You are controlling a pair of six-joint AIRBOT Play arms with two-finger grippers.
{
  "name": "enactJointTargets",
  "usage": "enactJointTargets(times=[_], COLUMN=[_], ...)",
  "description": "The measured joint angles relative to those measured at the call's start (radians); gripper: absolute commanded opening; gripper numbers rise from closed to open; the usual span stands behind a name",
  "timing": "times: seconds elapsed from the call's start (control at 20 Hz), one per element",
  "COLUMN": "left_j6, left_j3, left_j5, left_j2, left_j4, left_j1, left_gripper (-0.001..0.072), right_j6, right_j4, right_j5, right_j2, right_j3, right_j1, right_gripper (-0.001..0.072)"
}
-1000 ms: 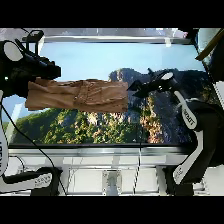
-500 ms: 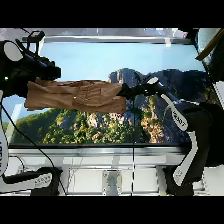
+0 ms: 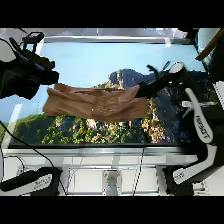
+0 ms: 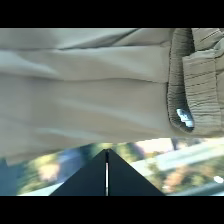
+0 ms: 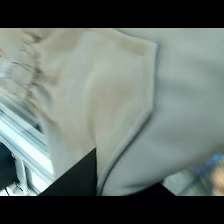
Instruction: Fold the clothes and pants, and hang the long-sleeved shirts on hangers.
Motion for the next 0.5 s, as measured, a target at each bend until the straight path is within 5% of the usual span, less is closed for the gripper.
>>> enactJointTargets(times=[0.5], left_j6=[-0.006], left_j3=[-0.252], left_j5=[0.445], left_j2=[-0.311], left_j4=[-0.137], left_j1=[-0.409], left_gripper=[0.0010], right_j6=[0.069], right_j4=[0.022], right_j5=[0.083], right_j2=[0.165], right_j3=[0.000], right_j1=[-0.066], right_gripper=[0.0033])
